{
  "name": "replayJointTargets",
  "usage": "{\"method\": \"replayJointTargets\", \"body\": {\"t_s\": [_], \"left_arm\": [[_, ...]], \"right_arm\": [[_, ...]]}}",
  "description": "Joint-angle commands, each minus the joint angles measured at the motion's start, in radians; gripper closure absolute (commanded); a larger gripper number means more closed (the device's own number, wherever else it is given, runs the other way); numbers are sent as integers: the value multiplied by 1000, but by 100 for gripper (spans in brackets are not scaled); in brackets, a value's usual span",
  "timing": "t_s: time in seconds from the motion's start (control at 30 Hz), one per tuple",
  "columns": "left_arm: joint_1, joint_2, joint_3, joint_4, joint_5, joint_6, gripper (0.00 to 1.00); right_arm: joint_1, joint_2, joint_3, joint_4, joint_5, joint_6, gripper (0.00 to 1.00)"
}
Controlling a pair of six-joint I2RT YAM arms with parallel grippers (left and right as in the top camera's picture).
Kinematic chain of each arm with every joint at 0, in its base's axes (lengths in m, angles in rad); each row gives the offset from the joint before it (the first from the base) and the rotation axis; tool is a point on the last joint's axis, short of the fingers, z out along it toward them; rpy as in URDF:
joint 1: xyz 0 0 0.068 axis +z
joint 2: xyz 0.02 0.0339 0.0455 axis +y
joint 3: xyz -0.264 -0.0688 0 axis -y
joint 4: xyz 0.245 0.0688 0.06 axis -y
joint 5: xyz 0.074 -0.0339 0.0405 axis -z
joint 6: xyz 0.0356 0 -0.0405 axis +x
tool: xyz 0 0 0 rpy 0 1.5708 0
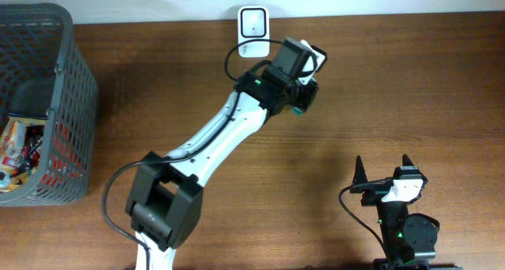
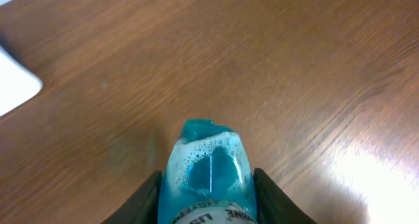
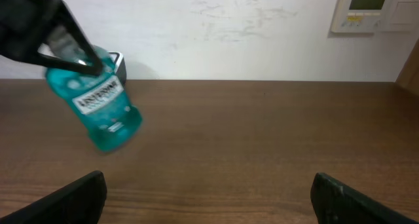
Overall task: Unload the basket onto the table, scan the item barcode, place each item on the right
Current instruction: 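Carry the Listerine bottle to the table center and release it, then return left gripper to basket and grasp the black hex wrench pack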
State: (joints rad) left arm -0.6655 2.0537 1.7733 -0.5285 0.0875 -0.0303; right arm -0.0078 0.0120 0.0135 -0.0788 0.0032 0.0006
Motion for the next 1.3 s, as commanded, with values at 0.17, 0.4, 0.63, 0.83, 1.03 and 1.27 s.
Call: {"method": "replayJointTargets", "body": {"t_s": [0.17, 0.4, 0.63, 0.83, 1.03, 1.27], "left_arm": [[-22, 85, -2, 55, -6, -8, 34], [-21, 82, 13, 78, -6, -7, 24], [35, 14, 187, -70, -93, -8, 19], [239, -167, 354, -293, -110, -84, 21], [634, -376, 373, -322, -136, -89, 21], [1080, -348, 372, -538, -408, -89, 24]], "right_arm": [[-6, -6, -8, -3, 8, 8, 2], [-6, -6, -8, -3, 8, 8, 2], [-6, -6, -8, -3, 8, 8, 2], [-6, -6, -8, -3, 8, 8, 2], [-6, -6, -8, -3, 8, 8, 2], [-6, -6, -8, -3, 8, 8, 2]]}}
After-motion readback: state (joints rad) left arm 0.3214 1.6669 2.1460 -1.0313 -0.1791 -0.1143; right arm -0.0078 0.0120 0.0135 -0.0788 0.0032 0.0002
